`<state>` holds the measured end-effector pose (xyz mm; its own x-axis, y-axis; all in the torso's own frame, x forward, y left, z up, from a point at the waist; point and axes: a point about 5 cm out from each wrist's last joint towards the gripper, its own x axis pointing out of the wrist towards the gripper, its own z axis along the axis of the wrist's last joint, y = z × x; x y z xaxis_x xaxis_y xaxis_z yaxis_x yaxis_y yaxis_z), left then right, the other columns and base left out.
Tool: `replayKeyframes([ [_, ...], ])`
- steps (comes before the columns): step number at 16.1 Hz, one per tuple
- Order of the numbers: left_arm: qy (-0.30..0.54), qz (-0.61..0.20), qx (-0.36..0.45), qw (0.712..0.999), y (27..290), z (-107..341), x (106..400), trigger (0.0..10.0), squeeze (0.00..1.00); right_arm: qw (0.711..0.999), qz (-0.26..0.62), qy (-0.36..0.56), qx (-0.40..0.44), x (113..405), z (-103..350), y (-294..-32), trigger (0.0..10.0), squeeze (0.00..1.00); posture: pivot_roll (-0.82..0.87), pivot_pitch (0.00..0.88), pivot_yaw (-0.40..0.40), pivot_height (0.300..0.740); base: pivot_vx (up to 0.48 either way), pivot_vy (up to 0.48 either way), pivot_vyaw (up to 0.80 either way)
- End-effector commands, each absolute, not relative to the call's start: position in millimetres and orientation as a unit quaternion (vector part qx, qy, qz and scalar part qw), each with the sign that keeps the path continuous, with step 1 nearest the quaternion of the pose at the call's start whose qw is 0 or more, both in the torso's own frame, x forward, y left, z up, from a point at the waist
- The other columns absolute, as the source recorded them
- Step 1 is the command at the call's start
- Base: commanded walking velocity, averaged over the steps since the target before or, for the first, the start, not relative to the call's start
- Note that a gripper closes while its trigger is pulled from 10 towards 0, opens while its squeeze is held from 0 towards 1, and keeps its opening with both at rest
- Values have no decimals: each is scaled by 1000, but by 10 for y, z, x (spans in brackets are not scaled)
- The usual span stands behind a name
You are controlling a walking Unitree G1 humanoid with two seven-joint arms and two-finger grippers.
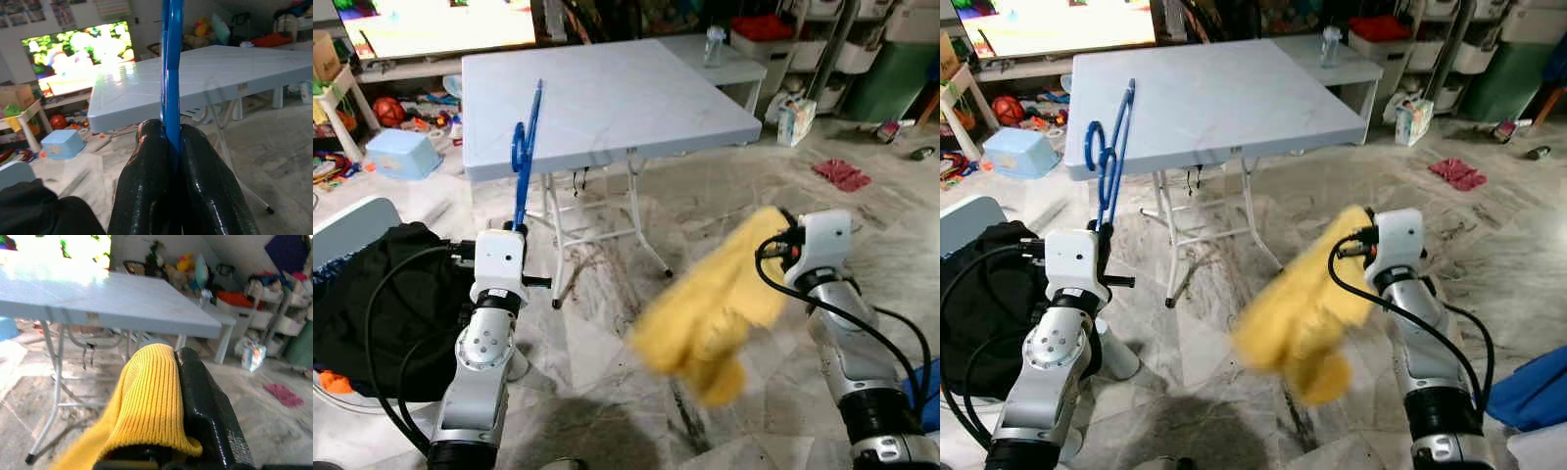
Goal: Hang hanger
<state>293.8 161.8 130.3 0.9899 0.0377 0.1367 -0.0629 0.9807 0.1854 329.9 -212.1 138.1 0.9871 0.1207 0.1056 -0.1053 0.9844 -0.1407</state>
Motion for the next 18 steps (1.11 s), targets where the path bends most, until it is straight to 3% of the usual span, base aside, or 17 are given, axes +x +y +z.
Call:
replayKeyframes([
  [1,-57,37,94,993,1630,1278,2934,10000,0,996,51,-52,-56,3270,1353,-2149,0,0,31,0,-12,740,0,0,0],
  [5,-33,37,64,997,1619,1156,2932,10000,0,998,22,-56,-23,3279,1342,-2054,0,0,29,0,-14,740,66,0,0],
  [17,-33,29,52,998,1574,1162,3003,10000,0,998,18,-64,2,3305,1388,-1897,0,0,27,0,-11,740,386,0,0],
  [18,-31,29,53,998,1576,1147,3001,10000,0,998,19,-63,2,3305,1387,-1890,10000,0,30,0,-11,740,394,0,0],
])
